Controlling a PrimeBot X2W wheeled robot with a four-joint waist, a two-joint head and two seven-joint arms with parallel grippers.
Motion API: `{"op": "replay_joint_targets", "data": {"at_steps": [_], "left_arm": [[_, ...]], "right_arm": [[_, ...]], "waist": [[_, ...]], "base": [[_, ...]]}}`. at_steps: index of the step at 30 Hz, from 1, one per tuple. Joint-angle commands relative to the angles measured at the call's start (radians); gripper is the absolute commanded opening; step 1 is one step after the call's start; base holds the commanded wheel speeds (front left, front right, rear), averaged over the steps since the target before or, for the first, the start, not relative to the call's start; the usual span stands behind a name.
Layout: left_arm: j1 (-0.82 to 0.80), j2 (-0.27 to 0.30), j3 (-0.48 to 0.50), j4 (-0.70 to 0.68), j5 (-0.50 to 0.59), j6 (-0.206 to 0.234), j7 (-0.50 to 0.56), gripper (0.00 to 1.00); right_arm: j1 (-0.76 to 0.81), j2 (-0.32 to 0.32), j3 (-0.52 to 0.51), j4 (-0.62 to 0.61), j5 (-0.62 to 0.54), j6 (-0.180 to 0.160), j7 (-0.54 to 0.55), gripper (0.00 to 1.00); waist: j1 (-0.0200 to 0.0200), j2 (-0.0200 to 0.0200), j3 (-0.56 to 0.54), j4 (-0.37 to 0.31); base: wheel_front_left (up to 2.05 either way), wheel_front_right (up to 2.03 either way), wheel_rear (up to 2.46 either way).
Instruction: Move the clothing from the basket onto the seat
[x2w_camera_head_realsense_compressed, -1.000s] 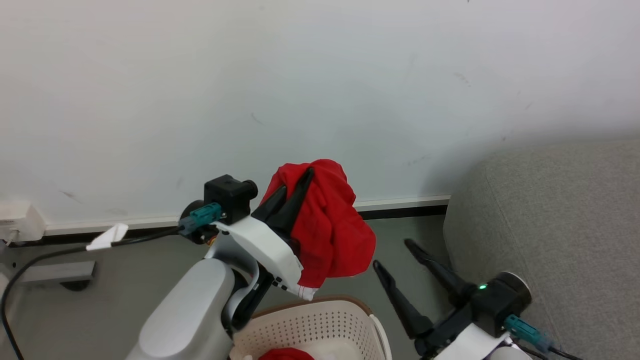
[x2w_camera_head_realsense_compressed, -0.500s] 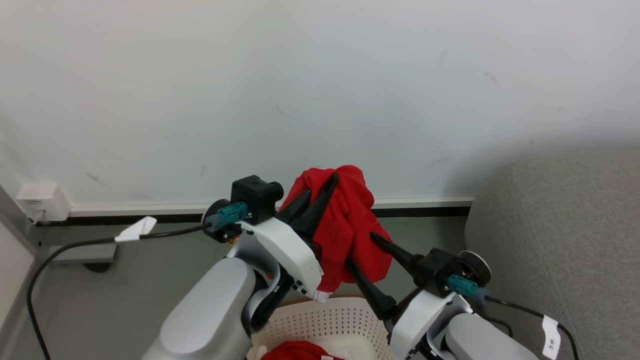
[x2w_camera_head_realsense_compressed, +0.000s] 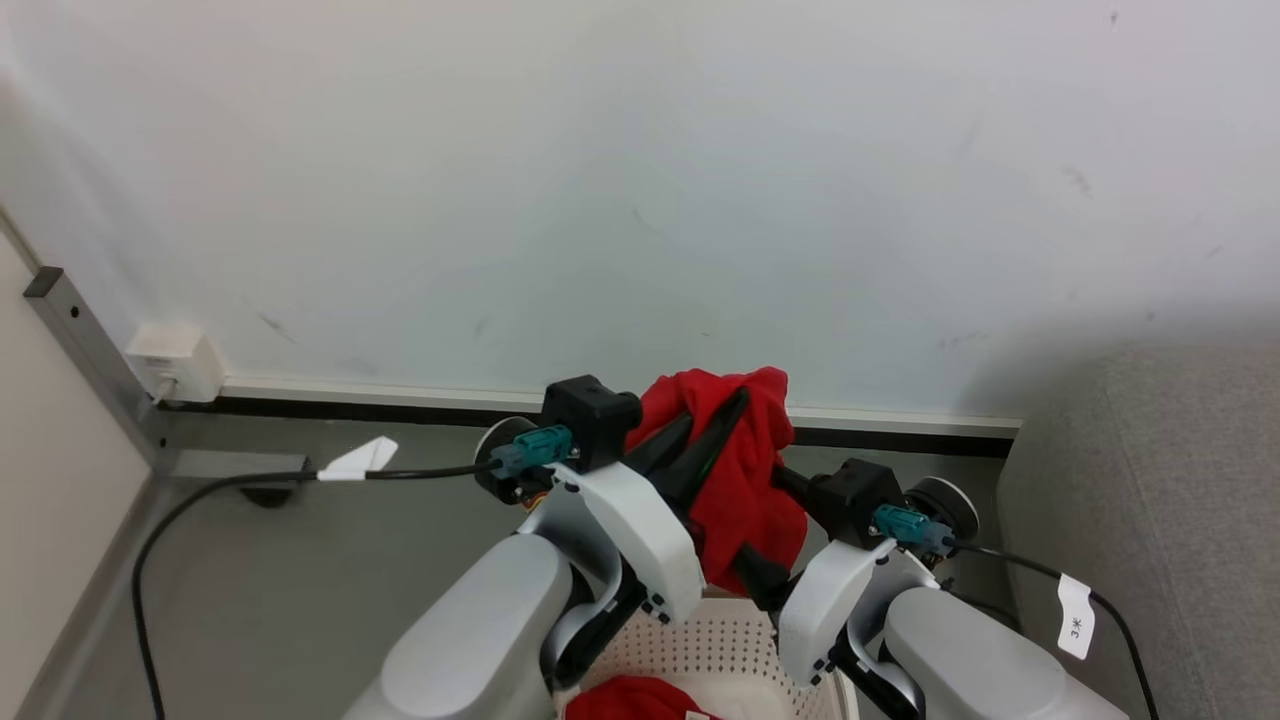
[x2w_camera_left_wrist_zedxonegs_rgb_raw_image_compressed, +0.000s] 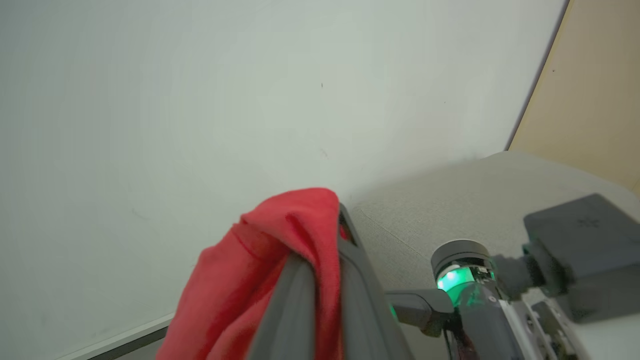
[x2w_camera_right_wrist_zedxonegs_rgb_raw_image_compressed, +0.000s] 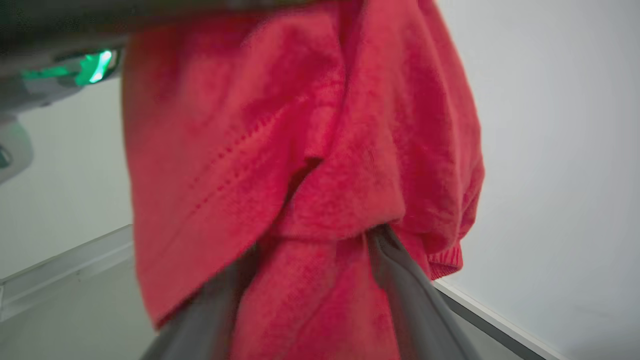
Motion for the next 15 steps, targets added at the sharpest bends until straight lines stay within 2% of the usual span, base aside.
{"op": "replay_joint_targets", "data": {"at_steps": [1,5,6,7,15], "left_arm": [[-0.008,-0.002,-0.008,0.005,-0.007,-0.005,-0.003,0.00],[-0.008,-0.011,-0.023,0.017,-0.018,-0.008,-0.008,0.00],[-0.008,-0.012,-0.026,0.020,-0.021,-0.009,-0.008,0.00],[-0.009,-0.012,-0.027,0.024,-0.023,-0.009,-0.007,0.00],[-0.009,0.009,-0.009,0.050,-0.036,0.006,-0.020,0.00]], "right_arm": [[-0.021,0.002,0.010,0.011,0.018,-0.002,-0.004,1.00],[-0.036,0.003,0.037,0.025,0.036,-0.002,-0.004,1.00],[-0.040,0.003,0.040,0.027,0.040,-0.002,-0.004,0.46],[-0.041,0.003,0.043,0.027,0.044,-0.002,-0.004,0.00],[-0.027,0.003,0.008,0.004,0.031,-0.002,-0.004,0.00]], "waist": [[0.0000,0.0000,-0.002,0.013],[0.0000,0.0000,-0.005,0.028],[0.0000,0.0000,-0.006,0.030],[0.0000,0.0000,-0.008,0.031],[0.0000,0.0000,-0.017,0.017]], "base": [[0.00,0.00,0.00],[0.00,0.00,0.00],[0.00,0.00,0.00],[0.00,0.00,0.00],[0.00,0.00,0.00]]}}
